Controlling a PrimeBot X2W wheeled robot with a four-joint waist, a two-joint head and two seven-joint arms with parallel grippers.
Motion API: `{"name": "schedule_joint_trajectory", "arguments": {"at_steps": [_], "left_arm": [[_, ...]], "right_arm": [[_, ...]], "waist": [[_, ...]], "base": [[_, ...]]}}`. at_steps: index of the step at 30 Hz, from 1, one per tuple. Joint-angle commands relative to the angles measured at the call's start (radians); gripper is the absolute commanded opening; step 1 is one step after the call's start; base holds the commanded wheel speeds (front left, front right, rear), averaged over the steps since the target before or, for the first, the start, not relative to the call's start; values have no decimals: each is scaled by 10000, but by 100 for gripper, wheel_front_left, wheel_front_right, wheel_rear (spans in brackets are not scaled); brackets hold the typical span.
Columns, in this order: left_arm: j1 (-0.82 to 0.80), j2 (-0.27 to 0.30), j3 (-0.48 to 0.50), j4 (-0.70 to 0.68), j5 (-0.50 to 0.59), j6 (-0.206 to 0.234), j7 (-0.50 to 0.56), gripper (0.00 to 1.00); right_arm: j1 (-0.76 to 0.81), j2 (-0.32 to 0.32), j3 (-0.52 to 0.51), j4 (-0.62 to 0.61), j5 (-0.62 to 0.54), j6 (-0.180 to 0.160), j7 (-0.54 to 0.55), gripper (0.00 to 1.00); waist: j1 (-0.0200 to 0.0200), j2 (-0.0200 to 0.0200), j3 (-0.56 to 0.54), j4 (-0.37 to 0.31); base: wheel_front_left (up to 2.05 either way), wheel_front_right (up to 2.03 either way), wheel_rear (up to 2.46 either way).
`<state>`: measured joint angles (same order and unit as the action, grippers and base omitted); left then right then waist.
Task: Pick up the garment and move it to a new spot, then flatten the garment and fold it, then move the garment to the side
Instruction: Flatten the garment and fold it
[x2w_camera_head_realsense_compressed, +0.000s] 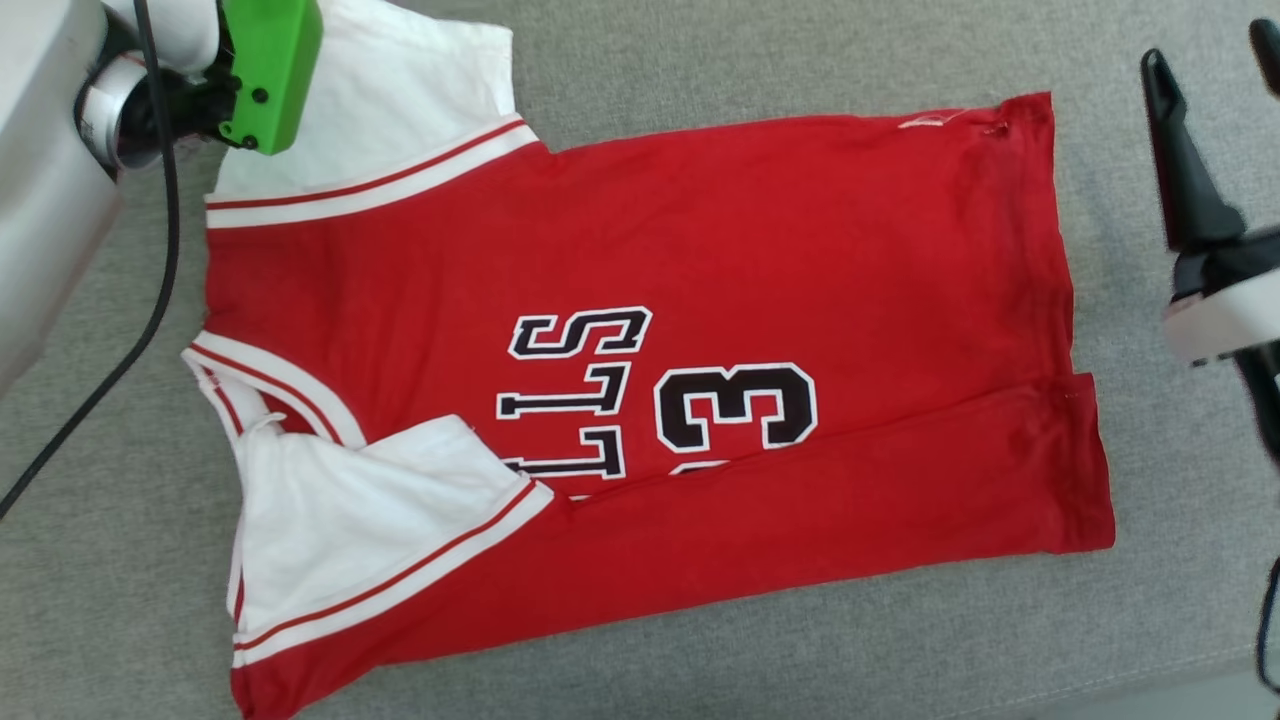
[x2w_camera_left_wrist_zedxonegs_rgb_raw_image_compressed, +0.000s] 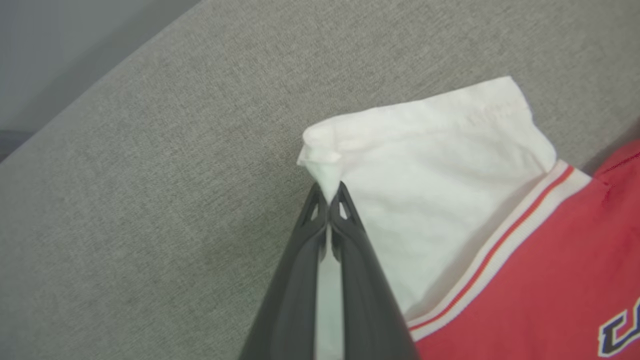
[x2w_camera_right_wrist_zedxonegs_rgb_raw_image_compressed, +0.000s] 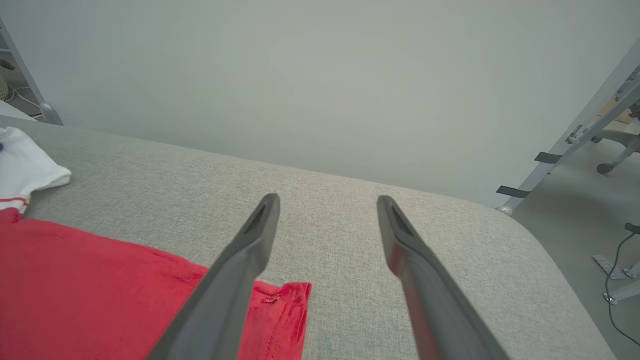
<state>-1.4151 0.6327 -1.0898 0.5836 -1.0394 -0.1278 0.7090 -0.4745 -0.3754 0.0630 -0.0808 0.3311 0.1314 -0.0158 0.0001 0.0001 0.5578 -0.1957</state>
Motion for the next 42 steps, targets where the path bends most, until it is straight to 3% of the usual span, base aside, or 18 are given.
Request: {"name": "schedule_joint_trajectory", "arguments": {"at_steps": [1, 6, 11, 14, 19, 23, 34, 35, 36, 42], "left_arm": [[175, 70, -104, -161, -7, -27, -244, 0], [440, 123, -493, -924, -59, -28, -1146, 0], [604, 162, -769, -1408, -79, -28, -1856, 0], [634, 124, -870, -1657, -94, -28, -2165, 0], [557, 32, -1064, -1982, 67, -28, -2493, 0], [425, -62, -1158, -2155, 195, -28, -2688, 0], [198, -123, -1336, -2172, 266, -28, -3112, 0], [204, -115, -1358, -2144, 258, -28, -3135, 0], [217, -101, -1383, -2102, 247, -28, -3168, 0], [468, -31, -1524, -1753, 217, -28, -3491, 0]], "right_arm": [[-388, -242, 18, 81, 114, -7, 195, 100], [-1304, -1368, 507, 784, 1101, -7, 1645, 100], [-2128, -2431, 1483, 1529, 2762, -7, 4342, 100], [-2557, -2903, 2032, 1981, 3613, -7, 6053, 100], [-3036, -3162, 2632, 2779, 4285, -7, 7846, 100], [-3338, -3060, 2986, 3415, 4332, -7, 8443, 100], [-3176, -2634, 4181, 4859, 4400, -7, 8292, 100], [-3148, -2666, 4268, 4853, 4466, -7, 8189, 22], [-3153, -2697, 4297, 4860, 4530, -7, 7949, 0], [-3359, -2878, 4231, 4939, 4682, -7, 6210, 0]], "waist": [[-1, -1, -483, 320], [-1, -1, -955, 721], [-1, -1, -1179, 1083], [-1, -1, -1151, 1259], [-1, -1, -925, 1562], [-1, -1, -655, 1808], [-1, -1, -166, 2081], [-1, -1, -170, 2070], [-1, -1, -192, 2047], [-1, -1, -752, 1907]], "base": [[0, 0, 0], [0, 0, 0], [0, 0, 0], [0, 0, 0], [0, 0, 0], [0, 0, 0], [0, 0, 0], [0, 0, 0], [0, 0, 0], [0, 0, 0]]}}
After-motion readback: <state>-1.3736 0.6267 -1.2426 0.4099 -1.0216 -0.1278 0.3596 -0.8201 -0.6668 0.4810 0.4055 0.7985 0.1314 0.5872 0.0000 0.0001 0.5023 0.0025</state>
